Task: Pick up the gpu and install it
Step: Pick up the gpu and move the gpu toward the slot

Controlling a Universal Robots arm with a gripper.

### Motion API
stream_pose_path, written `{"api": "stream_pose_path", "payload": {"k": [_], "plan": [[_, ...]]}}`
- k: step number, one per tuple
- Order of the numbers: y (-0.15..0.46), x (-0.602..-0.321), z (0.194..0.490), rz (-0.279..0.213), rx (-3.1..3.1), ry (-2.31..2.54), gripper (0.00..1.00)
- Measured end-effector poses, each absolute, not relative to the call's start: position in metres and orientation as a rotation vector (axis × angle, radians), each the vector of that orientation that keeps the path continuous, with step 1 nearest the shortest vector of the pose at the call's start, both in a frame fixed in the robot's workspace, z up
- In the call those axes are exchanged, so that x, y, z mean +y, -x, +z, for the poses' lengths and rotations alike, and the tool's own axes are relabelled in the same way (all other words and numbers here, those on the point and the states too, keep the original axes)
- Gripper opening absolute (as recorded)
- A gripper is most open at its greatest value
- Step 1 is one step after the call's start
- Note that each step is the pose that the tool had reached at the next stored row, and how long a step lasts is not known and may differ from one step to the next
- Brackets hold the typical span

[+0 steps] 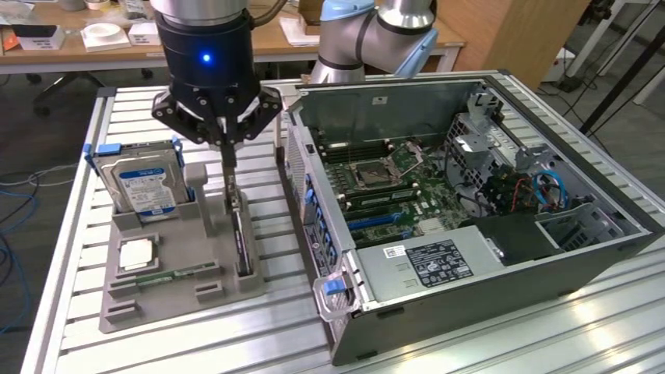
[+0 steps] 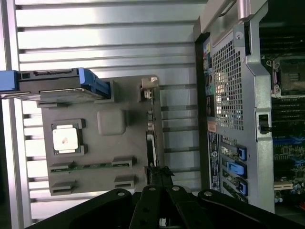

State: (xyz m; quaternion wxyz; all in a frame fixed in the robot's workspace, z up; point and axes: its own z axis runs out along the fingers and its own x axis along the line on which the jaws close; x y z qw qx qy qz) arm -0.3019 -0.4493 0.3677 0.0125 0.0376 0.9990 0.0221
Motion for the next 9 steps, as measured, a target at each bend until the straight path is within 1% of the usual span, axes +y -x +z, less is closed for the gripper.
{"api": "stream_pose_path", "payload": {"k": [9], "plan": [[0.3019,-0.4514,0.3629,0.069,3.114,-0.117,0.11]]}}
